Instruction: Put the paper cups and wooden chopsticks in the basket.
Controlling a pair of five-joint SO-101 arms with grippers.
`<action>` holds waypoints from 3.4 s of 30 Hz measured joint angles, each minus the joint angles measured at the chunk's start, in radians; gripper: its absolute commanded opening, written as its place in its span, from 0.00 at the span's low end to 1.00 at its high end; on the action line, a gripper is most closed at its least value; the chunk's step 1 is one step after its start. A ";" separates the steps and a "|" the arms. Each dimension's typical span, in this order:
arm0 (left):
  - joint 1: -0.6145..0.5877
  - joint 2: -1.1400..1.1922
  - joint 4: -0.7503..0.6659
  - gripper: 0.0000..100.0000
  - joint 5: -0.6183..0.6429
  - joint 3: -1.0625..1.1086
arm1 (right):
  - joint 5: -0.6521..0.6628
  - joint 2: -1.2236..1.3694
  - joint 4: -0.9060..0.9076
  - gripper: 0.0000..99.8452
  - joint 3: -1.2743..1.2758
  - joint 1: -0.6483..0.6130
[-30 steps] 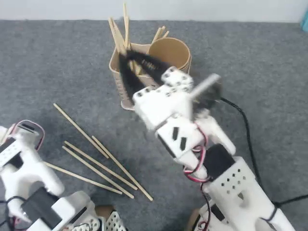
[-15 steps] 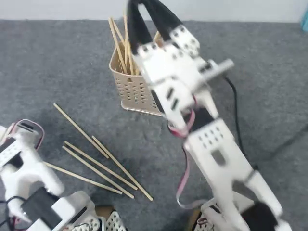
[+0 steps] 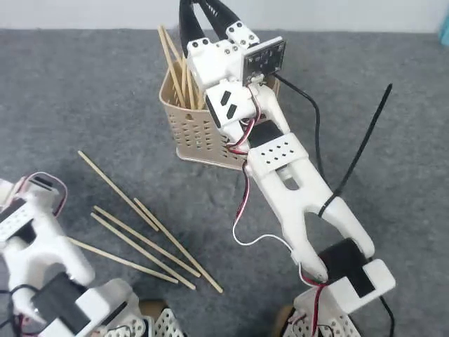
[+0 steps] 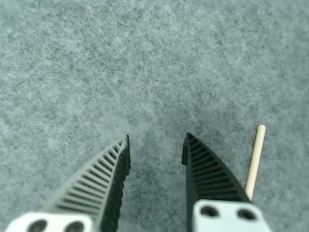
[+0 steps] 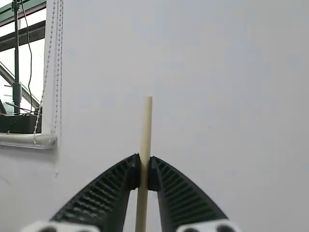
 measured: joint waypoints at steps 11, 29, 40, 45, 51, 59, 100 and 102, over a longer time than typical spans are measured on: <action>0.000 0.000 0.000 0.17 0.002 0.000 | -0.077 -0.078 0.261 0.09 0.003 0.002; 0.025 0.000 0.000 0.16 0.000 0.000 | -0.270 -0.925 1.433 0.01 0.158 -0.002; 0.120 0.000 0.080 0.16 -0.071 -0.041 | -0.273 -1.178 1.617 0.01 0.720 0.000; 0.204 0.017 0.210 0.16 -0.071 -0.190 | -0.276 -1.301 1.425 0.01 1.094 0.017; 0.288 0.184 0.385 0.16 -0.072 -0.402 | -0.279 -1.416 1.056 0.01 1.491 0.074; 0.319 0.583 0.559 0.16 -0.075 -0.776 | -0.279 -1.439 1.031 0.01 1.498 0.094; 0.559 0.388 1.185 0.01 -0.078 -1.665 | -0.279 -1.444 1.031 0.01 1.498 0.089; 0.609 0.311 1.181 0.01 -0.087 -1.666 | -0.279 -1.444 1.031 0.01 1.498 0.089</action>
